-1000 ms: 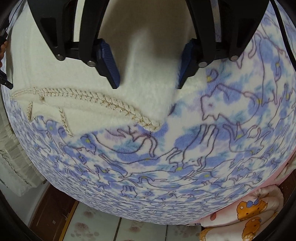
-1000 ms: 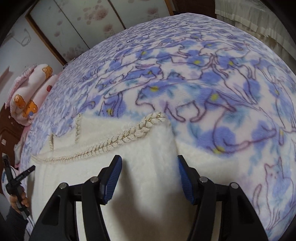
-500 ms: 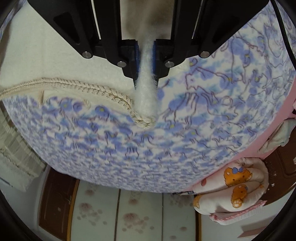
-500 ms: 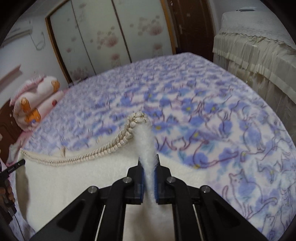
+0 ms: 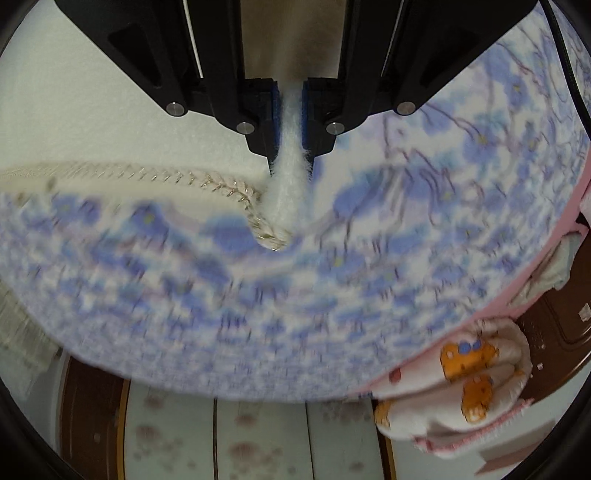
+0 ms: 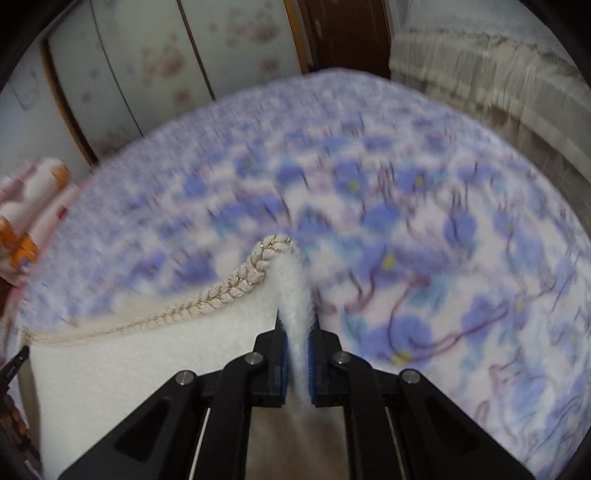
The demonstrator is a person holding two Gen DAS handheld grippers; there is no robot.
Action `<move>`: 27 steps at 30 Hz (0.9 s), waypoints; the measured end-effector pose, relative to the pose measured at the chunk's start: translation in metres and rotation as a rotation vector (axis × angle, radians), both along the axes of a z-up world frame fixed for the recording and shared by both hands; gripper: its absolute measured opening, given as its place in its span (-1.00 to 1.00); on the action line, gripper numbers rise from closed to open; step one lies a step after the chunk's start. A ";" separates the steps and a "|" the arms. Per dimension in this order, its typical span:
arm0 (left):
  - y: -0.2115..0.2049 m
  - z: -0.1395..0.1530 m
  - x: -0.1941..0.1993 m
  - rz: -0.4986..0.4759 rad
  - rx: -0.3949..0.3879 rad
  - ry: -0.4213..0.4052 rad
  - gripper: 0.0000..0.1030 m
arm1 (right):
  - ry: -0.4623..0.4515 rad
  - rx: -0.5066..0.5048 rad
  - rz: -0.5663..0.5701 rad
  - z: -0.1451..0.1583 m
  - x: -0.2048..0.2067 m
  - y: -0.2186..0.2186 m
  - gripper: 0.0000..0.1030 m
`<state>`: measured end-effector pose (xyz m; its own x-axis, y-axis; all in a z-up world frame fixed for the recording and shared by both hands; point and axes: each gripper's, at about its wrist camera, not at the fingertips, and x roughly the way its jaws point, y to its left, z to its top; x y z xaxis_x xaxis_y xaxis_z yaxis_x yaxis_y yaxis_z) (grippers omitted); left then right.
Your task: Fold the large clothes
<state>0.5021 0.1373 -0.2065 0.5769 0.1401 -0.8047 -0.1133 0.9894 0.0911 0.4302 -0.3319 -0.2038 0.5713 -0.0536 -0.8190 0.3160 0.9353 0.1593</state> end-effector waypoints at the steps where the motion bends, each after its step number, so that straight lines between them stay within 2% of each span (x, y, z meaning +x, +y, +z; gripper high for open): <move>1: 0.000 -0.011 0.000 -0.001 0.000 0.014 -0.87 | 0.018 0.000 -0.002 -0.013 0.001 0.001 -0.86; 4: 0.006 -0.022 0.002 0.004 -0.044 0.013 -0.84 | -0.006 0.000 -0.018 -0.020 -0.001 -0.001 -0.82; 6: 0.013 -0.020 0.004 0.006 -0.089 0.029 -0.76 | 0.008 0.007 -0.026 -0.017 -0.001 -0.004 -0.72; 7: 0.017 -0.017 0.004 0.012 -0.113 0.036 -0.63 | 0.011 0.008 -0.035 -0.014 -0.003 -0.006 -0.58; 8: 0.021 -0.014 0.003 0.029 -0.121 0.043 -0.40 | 0.016 0.003 -0.052 -0.009 -0.005 -0.007 -0.47; 10: 0.027 -0.004 -0.004 0.076 -0.118 0.035 -0.24 | -0.005 -0.025 -0.089 0.005 -0.011 -0.005 -0.47; 13: 0.024 0.022 -0.023 0.083 -0.108 -0.070 -0.24 | -0.110 -0.082 -0.086 0.035 -0.023 0.016 -0.46; 15: 0.010 0.034 -0.035 0.041 -0.091 -0.117 -0.24 | -0.145 -0.083 0.021 0.046 -0.023 0.045 -0.46; 19: -0.033 0.032 -0.044 -0.075 -0.105 -0.091 -0.24 | -0.105 -0.083 0.245 0.046 -0.012 0.125 -0.47; 20: -0.041 0.029 -0.044 -0.088 -0.087 -0.086 -0.24 | -0.092 -0.084 0.287 0.043 -0.010 0.142 -0.47; 22: -0.054 0.016 -0.034 -0.093 0.000 -0.058 -0.24 | -0.053 -0.091 0.352 0.032 -0.004 0.163 -0.47; 24: -0.048 0.000 -0.022 -0.051 0.074 0.008 -0.24 | 0.012 -0.157 0.363 0.014 0.007 0.167 -0.47; 25: -0.039 -0.007 -0.016 -0.032 0.082 0.032 -0.21 | 0.030 -0.207 0.340 0.007 0.011 0.158 -0.49; 27: -0.011 -0.010 -0.012 -0.002 0.053 0.017 -0.21 | 0.030 -0.219 0.267 0.001 0.013 0.121 -0.51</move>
<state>0.4904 0.1266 -0.2167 0.5638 0.1816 -0.8057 -0.1089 0.9834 0.1454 0.4429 -0.2107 -0.2025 0.5650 -0.0819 -0.8210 0.0572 0.9966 -0.0601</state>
